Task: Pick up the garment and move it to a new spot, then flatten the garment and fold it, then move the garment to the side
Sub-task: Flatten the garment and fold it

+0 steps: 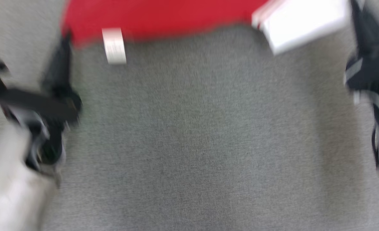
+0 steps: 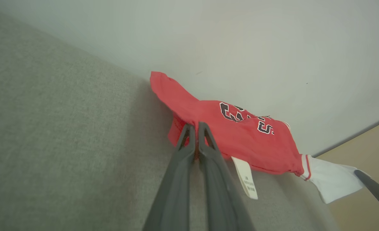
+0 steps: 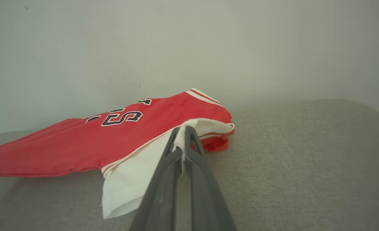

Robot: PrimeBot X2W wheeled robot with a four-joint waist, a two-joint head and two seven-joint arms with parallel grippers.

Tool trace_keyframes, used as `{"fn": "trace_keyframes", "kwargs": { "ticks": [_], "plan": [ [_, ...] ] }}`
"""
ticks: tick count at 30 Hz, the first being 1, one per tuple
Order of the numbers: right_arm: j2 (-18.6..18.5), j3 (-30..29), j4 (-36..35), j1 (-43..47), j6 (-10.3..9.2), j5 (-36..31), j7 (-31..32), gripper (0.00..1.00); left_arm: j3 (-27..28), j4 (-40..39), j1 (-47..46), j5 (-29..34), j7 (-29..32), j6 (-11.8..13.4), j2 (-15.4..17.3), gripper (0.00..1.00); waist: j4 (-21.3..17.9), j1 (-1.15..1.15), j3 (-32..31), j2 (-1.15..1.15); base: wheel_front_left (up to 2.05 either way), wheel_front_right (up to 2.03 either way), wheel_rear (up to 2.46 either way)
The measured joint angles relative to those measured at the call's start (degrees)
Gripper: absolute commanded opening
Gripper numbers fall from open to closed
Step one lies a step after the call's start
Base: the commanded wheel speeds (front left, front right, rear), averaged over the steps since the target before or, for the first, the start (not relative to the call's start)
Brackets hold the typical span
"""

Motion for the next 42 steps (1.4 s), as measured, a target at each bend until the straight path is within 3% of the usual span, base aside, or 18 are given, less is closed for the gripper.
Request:
{"fn": "trace_keyframes", "kwargs": {
  "ticks": [4, 8, 14, 19, 32, 38, 42],
  "plan": [
    [2.41, -6.08, -5.84, 13.06, 0.0, -2.68, 8.98, 0.0, -1.49, -1.29, 10.18, -2.26, 0.63, 1.3, -1.08, 0.0, 0.48, -0.01, -4.8, -0.01, 0.0, 0.0, 0.0],
    [7.95, -12.21, -11.47, 24.58, 0.0, -6.28, 15.47, 0.0, -1.91, -1.11, 18.01, -3.12, -0.79, 2.33, -2.47, 0.0, 1.0, -0.01, -9.21, -0.01, 0.0, 0.0, 0.0],
    [14.03, -18.39, -17.67, 35.97, 0.0, -9.05, 19.22, 0.0, -2.08, 0.35, 27.03, -3.72, -2.55, 3.1, -3.92, 0.0, 1.74, -0.01, -14.95, -0.01, 0.0, 0.0, 0.0],
    [15.03, -21.14, -18.67, 40.54, 0.0, -10.62, 19.62, 0.0, -2.64, 0.93, 31.57, -2.13, -3.27, 4.08, -4.09, 0.0, 2.15, 0.0, -18.86, -0.01, 0.0, 0.0, 0.0],
    [15.22, -22.74, -17.16, 49.55, 0.01, -16.63, 24.84, 0.0, -3.88, -0.8, 40.94, -0.63, -3.49, 9.53, -4.76, 0.0, 2.54, 0.01, -25.89, 0.0, 0.0, 0.0, 0.0],
    [15.25, -23.43, -16.8, 50.35, 0.1, -17.12, 24.74, 0.0, -4.13, -1.62, 44.34, -0.45, -3.39, 12.11, -4.48, 0.0, 2.51, 0.02, -26.65, 0.0, 0.0, 0.0, 0.0],
    [15.26, -23.29, -16.4, 50.37, 0.1, -15.0, 23.46, 0.0, -3.38, -2.6, 45.59, -0.29, -3.49, 12.54, -4.86, 0.0, 2.67, 0.02, -26.9, 0.01, 0.0, 0.0, 0.0]
  ]
}}
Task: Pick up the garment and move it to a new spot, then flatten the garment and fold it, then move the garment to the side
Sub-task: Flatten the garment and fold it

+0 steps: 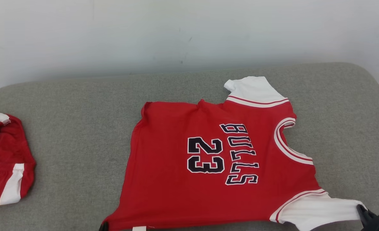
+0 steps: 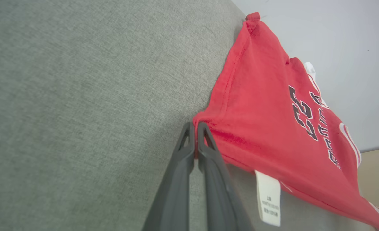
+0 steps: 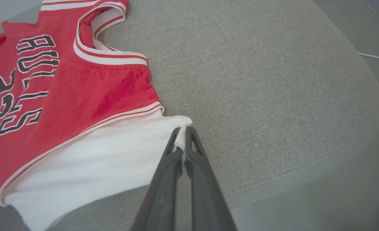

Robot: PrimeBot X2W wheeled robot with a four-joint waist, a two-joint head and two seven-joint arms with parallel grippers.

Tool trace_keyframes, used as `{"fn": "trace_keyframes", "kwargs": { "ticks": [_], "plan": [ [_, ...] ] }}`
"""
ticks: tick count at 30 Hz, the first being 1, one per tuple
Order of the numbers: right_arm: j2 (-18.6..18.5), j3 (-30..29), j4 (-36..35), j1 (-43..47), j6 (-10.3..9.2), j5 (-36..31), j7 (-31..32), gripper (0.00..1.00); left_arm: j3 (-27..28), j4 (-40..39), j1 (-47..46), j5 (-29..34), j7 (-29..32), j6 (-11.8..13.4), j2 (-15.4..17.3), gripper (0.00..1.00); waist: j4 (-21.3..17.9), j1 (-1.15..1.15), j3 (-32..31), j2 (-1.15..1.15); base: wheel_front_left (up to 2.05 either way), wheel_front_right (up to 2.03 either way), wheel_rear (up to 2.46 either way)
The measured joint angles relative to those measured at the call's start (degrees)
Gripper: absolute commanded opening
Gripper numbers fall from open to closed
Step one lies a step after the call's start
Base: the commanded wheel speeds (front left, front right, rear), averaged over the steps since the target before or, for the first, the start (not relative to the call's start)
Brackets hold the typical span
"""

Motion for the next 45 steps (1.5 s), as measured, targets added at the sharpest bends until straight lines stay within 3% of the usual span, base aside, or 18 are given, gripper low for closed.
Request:
{"fn": "trace_keyframes", "kwargs": {
  "ticks": [5, 10, 14, 17, 28, 45],
  "plan": [
    [0.02, -0.63, -2.37, -2.62, 0.0, 3.91, -6.95, 0.0, 2.59, -2.37, -0.21, 1.1, -0.51, -1.57, -1.14, 0.0, 0.01, 0.0, -0.49, 0.0, 0.0, 0.0, 0.0],
    [0.03, -0.69, -7.81, -6.61, 0.01, 3.49, -12.35, 0.0, 4.74, -5.92, -2.74, 2.61, -0.59, -2.56, -1.23, 0.0, -0.1, 0.0, -1.04, 0.0, 0.0, 0.0, 0.0],
    [-0.7, 2.48, -12.78, -12.95, 0.01, 0.34, -15.4, 0.0, 5.2, -9.9, -8.63, 3.78, 0.96, -2.98, 0.85, 0.0, -0.5, 0.0, -1.27, 0.0, 0.0, 0.0, 0.0],
    [-4.23, 5.39, -12.73, -18.71, 0.0, -0.66, -15.33, 0.0, 5.47, -12.09, -14.79, 4.55, 4.12, -2.87, 2.93, 0.0, -0.97, 0.0, -1.29, 0.0, 0.0, 0.0, 0.0],
    [-15.53, 13.77, -5.19, -40.51, 0.0, 0.38, -15.06, 0.0, 5.89, -13.93, -34.5, 5.64, 12.71, -3.53, 7.19, 0.0, -2.62, 0.01, 1.43, 0.01, 0.0, 0.0, 0.0],
    [-18.41, 26.97, 12.02, -65.18, 0.0, 1.75, -19.93, 0.0, 5.47, -11.89, -49.07, 7.12, 17.73, -3.75, 8.83, 0.0, -4.59, 0.01, 5.06, 0.01, 0.0, 0.0, 0.0]
  ]
}}
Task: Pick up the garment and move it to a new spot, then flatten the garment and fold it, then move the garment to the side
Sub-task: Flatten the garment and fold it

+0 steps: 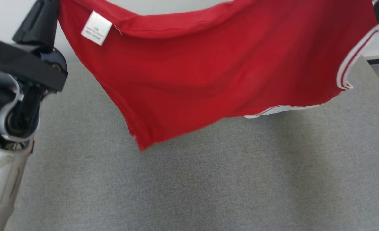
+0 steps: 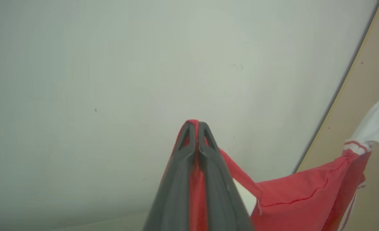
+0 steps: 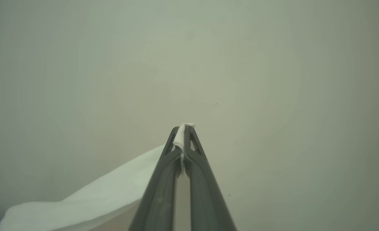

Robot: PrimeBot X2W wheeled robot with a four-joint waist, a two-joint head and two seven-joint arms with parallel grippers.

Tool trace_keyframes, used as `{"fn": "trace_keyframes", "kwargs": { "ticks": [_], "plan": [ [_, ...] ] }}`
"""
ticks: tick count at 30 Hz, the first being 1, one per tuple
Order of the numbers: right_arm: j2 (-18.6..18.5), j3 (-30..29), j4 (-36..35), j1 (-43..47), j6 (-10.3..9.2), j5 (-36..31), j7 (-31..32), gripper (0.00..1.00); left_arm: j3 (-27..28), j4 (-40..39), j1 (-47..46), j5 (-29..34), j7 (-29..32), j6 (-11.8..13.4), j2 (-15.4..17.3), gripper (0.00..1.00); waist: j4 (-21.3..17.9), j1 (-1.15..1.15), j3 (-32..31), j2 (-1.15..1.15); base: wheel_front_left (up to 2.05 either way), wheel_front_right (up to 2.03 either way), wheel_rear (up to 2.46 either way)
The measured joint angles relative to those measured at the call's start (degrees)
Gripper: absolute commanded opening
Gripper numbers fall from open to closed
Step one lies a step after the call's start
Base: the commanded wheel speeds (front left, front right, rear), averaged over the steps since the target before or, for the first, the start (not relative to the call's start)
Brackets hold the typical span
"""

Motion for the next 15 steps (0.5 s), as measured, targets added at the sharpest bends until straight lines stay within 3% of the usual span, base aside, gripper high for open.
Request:
{"fn": "trace_keyframes", "kwargs": {
  "ticks": [10, 15],
  "plan": [
    [-2.57, 5.89, 14.28, -18.26, 0.0, -0.4, -4.72, 0.0, 0.45, 5.79, -15.67, 2.34, -0.88, 0.05, -2.0, 0.0, 0.04, 0.01, 8.83, 0.0, 0.0, 0.0, 0.0],
    [-0.57, -0.45, 19.82, -30.67, 0.0, -4.41, -12.3, 0.0, 1.49, 9.38, -26.3, 4.34, -4.59, -0.77, -3.27, 0.0, 0.16, 0.01, 15.94, 0.0, 0.0, 0.0, 0.0]
  ]
}}
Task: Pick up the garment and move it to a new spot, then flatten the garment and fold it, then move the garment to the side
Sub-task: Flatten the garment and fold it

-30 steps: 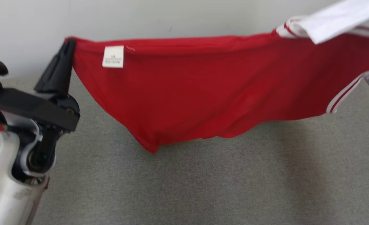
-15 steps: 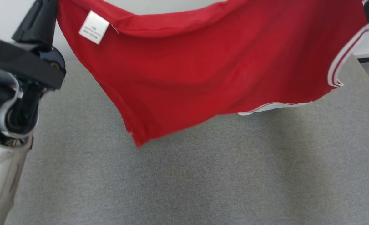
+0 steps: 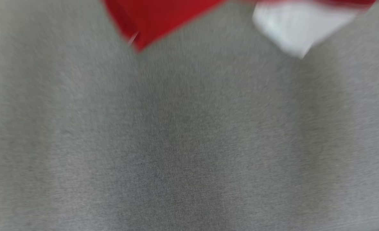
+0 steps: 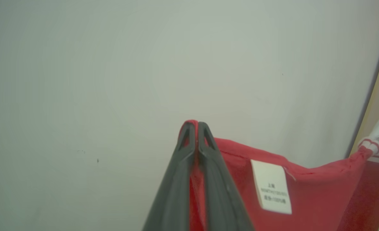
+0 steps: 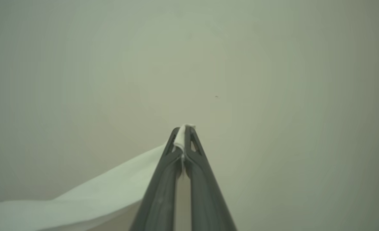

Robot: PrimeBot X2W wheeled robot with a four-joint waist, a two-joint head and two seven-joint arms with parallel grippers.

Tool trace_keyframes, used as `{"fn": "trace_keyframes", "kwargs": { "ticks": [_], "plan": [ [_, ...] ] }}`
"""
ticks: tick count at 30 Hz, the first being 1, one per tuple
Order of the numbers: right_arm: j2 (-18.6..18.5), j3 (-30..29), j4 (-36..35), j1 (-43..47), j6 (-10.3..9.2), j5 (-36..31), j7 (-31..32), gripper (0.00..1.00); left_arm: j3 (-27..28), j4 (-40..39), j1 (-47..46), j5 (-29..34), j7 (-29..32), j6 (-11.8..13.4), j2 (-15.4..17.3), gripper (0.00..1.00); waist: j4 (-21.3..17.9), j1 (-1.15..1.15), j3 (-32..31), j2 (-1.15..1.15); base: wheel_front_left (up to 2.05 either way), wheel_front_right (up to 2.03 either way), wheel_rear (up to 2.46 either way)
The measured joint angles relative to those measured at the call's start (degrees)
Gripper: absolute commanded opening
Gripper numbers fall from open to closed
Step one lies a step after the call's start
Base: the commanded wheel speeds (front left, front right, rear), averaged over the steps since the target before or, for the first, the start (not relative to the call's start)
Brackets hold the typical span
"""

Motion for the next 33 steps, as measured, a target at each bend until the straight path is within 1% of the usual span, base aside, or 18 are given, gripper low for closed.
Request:
{"fn": "trace_keyframes", "kwargs": {
  "ticks": [3, 7, 8, 11, 14, 17, 20, 22, 25, 27, 28, 31, 32, 33],
  "plan": [
    [1.44, -4.41, 1.71, -6.81, 0.0, -5.3, -6.66, 0.0, 0.55, 2.38, -6.31, 1.94, -3.39, -0.92, -0.52, 0.0, 0.13, 0.0, 4.54, 0.0, 0.0, 0.0, 0.0],
    [4.61, -8.67, -2.14, -11.72, 0.0, -10.74, -12.9, 0.0, 0.74, 4.63, -14.57, 4.87, -7.45, -2.64, -0.36, 0.0, 0.25, 0.0, 10.4, 0.01, 0.0, 0.0, 0.0],
    [4.89, -9.24, -2.6, -12.88, 0.0, -11.81, -14.22, 0.0, 0.67, 5.11, -16.32, 5.43, -8.61, -3.18, -0.36, 0.0, 0.27, 0.0, 11.78, 0.01, 0.0, 0.0, 0.0],
    [4.92, -9.18, -3.27, -15.18, 0.0, -13.36, -17.15, 0.0, -0.16, 6.45, -20.13, 8.21, -10.82, -4.68, -0.05, 0.0, 0.28, 0.0, 15.78, 0.01, 0.0, 0.0, 0.0],
    [4.7, -7.75, -2.71, -14.58, 0.0, -13.5, -18.75, 0.0, 0.22, 7.81, -22.07, 8.9, -12.65, -5.65, -0.41, 0.0, 0.25, -0.01, 19.55, 0.0, 0.0, 0.0, 0.0],
    [4.55, -5.72, -1.49, -10.92, 0.0, -12.81, -20.0, 0.0, -0.47, 10.05, -20.25, 9.7, -13.52, -6.97, -1.15, 0.0, 0.27, 0.0, 23.04, 0.01, 0.0, 0.0, 0.0],
    [4.32, -2.97, -0.71, -5.8, 0.0, -10.94, -21.19, 0.0, -0.55, 11.51, -16.12, 9.54, -13.79, -7.92, -2.5, 0.0, 0.46, 0.01, 25.74, 0.01, 0.0, 0.0, 0.0],
    [3.91, -1.64, -0.92, -2.45, 0.0, -8.83, -21.83, 0.0, -1.1, 11.76, -13.29, 9.54, -13.82, -8.23, -2.5, 0.0, 0.77, 0.01, 26.65, 0.01, 0.0, 0.0, 0.0],
    [2.48, 0.94, -2.14, 2.82, 0.0, -5.19, -21.91, 0.0, -1.3, 11.33, -9.28, 8.92, -13.91, -8.61, -2.12, 0.0, 1.09, -0.01, 26.35, 0.0, 0.0, 0.0, 0.0],
    [1.11, 2.6, -3.13, 6.54, 0.0, -2.38, -20.08, 0.0, -1.54, 10.91, -6.66, 7.81, -14.0, -8.69, -1.82, 0.0, 1.21, -0.03, 25.57, 0.0, 0.0, 0.0, 0.0],
    [0.6, 2.76, -4.39, 11.39, 0.0, 1.19, -17.52, 0.0, -1.46, 10.77, -3.11, 6.75, -14.01, -8.95, -1.18, 0.0, 1.35, -0.03, 24.4, 0.0, 0.0, 0.0, 0.0],
    [0.71, 1.47, -7.33, 19.18, 0.0, 6.19, -11.82, 0.0, -1.79, 10.94, 3.41, 4.12, -13.73, -8.99, -0.18, 0.0, 1.55, -0.02, 21.88, 0.0, 0.0, 0.0, 0.0],
    [0.68, 0.96, -8.15, 21.53, 0.0, 7.5, -8.98, 0.0, -1.89, 10.73, 5.6, 3.32, -13.54, -9.0, 0.05, 0.0, 1.61, -0.03, 20.81, -0.01, 0.0, 0.0, 0.0],
    [0.68, 0.96, -8.15, 21.53, 0.0, 7.5, -8.98, 0.0, -1.89, 10.73, 5.6, 3.32, -13.54, -9.0, 0.05, 0.0, 1.61, -0.03, 20.81, -0.01, 0.0, 0.0, 0.0]
  ]
}}
